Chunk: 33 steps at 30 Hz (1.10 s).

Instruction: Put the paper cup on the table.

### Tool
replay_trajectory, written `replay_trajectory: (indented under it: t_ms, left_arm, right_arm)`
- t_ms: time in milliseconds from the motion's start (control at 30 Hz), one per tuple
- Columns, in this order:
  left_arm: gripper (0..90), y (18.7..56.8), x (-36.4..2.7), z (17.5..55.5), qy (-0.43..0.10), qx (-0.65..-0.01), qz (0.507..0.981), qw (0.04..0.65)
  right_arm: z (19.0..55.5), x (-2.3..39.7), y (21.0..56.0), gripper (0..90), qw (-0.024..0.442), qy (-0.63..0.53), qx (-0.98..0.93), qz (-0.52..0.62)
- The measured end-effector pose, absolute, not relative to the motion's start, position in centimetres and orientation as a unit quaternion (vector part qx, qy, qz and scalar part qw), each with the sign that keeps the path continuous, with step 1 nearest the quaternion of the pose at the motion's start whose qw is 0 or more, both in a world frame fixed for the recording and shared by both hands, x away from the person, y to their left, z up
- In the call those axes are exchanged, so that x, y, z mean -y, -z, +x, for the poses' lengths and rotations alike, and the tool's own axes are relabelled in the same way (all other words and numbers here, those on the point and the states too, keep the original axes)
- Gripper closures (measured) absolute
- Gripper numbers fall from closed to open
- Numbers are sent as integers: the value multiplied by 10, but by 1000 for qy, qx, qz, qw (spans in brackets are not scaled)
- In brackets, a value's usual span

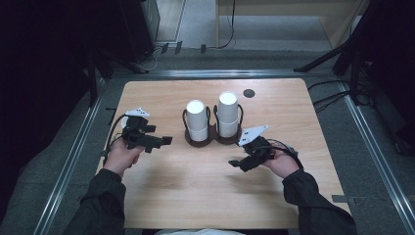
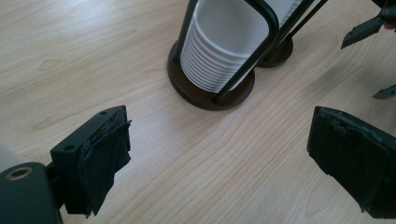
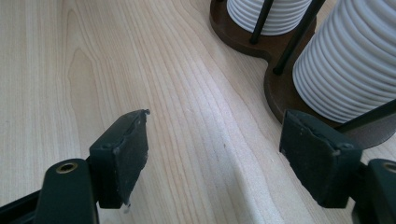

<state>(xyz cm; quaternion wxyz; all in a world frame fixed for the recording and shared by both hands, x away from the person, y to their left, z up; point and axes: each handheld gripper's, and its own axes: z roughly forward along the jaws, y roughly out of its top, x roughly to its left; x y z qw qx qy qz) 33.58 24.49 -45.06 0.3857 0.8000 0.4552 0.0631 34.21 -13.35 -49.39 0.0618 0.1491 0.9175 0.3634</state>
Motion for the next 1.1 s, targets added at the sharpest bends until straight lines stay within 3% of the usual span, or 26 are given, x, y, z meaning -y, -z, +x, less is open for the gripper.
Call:
replay_trajectory:
  t_ms: [433, 1100]
  left_arm:
    - [60, 465, -206, 329, -82, -412, 829, 368]
    - [61, 484, -154, 317, -68, -358, 859, 360]
  right_arm:
    - [342, 132, 495, 239, 61, -362, -919, 145]
    - [340, 130, 496, 239, 61, -357, -922, 138]
